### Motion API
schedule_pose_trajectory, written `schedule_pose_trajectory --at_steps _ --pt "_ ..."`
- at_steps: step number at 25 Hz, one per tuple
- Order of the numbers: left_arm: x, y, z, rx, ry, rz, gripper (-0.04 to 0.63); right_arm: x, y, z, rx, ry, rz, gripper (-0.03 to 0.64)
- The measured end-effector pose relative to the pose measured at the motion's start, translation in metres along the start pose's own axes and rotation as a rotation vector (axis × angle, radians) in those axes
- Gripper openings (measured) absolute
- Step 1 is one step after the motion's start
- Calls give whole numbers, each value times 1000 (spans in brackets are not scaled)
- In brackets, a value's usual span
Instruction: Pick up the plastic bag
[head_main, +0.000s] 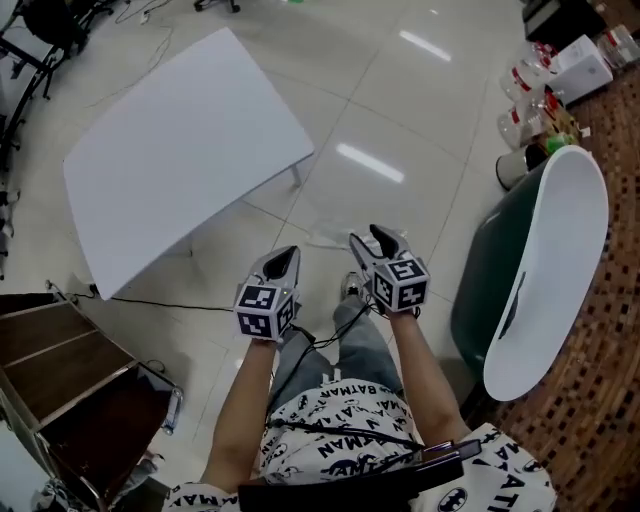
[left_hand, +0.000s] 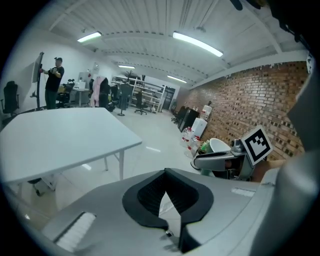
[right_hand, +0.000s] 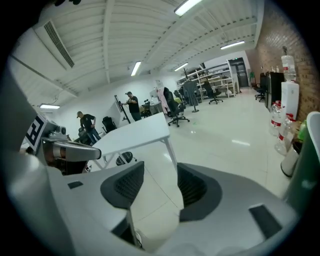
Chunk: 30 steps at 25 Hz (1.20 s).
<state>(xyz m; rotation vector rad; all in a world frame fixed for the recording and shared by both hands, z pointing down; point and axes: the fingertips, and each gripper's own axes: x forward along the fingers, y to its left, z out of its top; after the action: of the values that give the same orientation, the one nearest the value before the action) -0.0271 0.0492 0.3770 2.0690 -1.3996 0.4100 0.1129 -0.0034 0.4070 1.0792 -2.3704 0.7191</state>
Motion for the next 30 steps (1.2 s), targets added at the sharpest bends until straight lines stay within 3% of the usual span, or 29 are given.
schedule_pose_trajectory --at_steps 3,9,13,19,25,30 --pt "46 -10 -32 -5 76 -28 2 21 -40 -52 -12 102 -16 255" --pt "138 1 -108 -92 159 -51 2 98 -101 -158 -94 253 12 255" --pt "208 28 -173 -103 205 -41 2 174 -131 -232 -126 310 63 289" --pt "312 76 -280 -108 252 -24 2 297 -171 -368 -139 409 119 290" --pt "375 123 -363 -87 288 -14 2 402 -190 -480 -201 490 147 290" --pt "401 146 -407 -87 290 -2 2 459 -200 -536 -302 530 169 291"
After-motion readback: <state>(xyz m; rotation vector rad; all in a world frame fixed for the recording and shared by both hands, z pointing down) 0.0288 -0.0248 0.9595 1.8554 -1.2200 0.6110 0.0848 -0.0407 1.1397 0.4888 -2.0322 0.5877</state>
